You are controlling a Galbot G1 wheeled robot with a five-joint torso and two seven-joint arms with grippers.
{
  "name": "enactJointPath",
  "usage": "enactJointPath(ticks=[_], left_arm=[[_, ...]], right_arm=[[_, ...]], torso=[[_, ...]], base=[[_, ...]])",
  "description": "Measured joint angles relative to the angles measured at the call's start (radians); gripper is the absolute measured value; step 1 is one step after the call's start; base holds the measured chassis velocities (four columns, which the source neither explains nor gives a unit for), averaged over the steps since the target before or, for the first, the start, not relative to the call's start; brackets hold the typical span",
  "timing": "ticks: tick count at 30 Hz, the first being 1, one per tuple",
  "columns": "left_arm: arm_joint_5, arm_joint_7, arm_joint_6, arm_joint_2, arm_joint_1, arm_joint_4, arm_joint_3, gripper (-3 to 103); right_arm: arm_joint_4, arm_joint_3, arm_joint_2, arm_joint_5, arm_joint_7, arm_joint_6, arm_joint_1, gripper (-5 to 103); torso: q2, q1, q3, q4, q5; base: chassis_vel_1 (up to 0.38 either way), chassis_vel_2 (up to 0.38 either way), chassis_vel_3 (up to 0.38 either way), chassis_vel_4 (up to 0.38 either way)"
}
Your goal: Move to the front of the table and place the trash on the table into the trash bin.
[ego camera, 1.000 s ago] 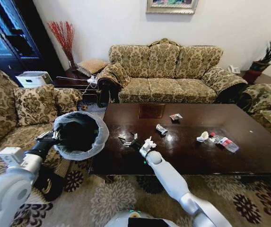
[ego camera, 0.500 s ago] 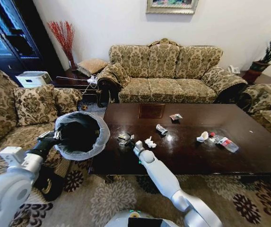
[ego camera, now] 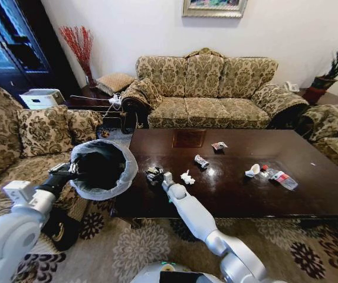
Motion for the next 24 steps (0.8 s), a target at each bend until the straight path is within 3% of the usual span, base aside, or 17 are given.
enactJointPath(ticks=[1,3,7,8,11,13,19,23,24], left_arm=[[0.000,0.000,0.000,0.001,0.000,0.001,0.000,3],[0.000,0.000,0.000,0.002,-0.001,0.004,0.003,3],[0.000,0.000,-0.002,0.002,-0.004,0.006,0.007,3],[0.000,0.000,-0.003,0.002,-0.004,0.006,0.008,3],[0.000,0.000,-0.003,0.004,-0.002,0.006,0.007,3],[-0.002,-0.001,-0.003,0.010,0.001,0.006,0.002,3],[-0.028,-0.017,0.005,0.036,0.014,0.003,-0.021,3],[-0.118,-0.082,0.037,0.092,0.024,0.010,-0.043,3],[-0.173,-0.125,0.060,0.128,0.025,0.017,-0.055,3]], right_arm=[[-0.002,0.003,0.001,0.002,0.000,-0.008,0.000,46],[-0.004,0.008,0.002,0.004,0.000,-0.022,0.001,35],[-0.007,0.015,0.003,0.014,0.001,-0.025,0.001,30],[-0.009,0.019,0.003,0.017,0.000,-0.025,0.001,19],[-0.009,0.020,0.001,0.018,-0.001,-0.025,-0.001,14],[-0.004,0.022,-0.001,0.021,-0.001,-0.026,-0.004,3],[0.095,0.025,-0.028,0.020,0.018,-0.049,-0.033,0],[0.247,0.052,-0.088,0.009,0.043,-0.052,-0.086,0],[0.328,0.081,-0.121,0.002,0.052,-0.054,-0.119,0]], torso=[[0.000,0.000,0.000,0.0000,0.0000],[0.000,0.000,0.000,0.0000,0.0001],[0.000,0.000,0.000,0.0000,0.0001],[0.000,0.000,0.000,-0.0001,0.0001],[0.000,0.000,0.000,0.0000,0.0002],[0.000,0.000,0.000,0.0000,0.0001],[0.000,0.000,0.000,0.0002,0.0000],[0.000,0.000,0.000,0.0003,0.0002],[0.000,0.000,0.000,0.0002,0.0000]], base=[[0.000,0.000,0.000,0.000],[0.000,0.000,0.000,0.000],[0.000,0.000,0.000,0.000],[0.000,0.000,0.000,0.000],[0.000,0.000,0.000,0.000],[0.000,0.000,0.000,0.000],[0.000,0.000,0.000,0.000],[0.000,0.000,0.000,0.000],[0.000,0.000,0.000,0.000]])
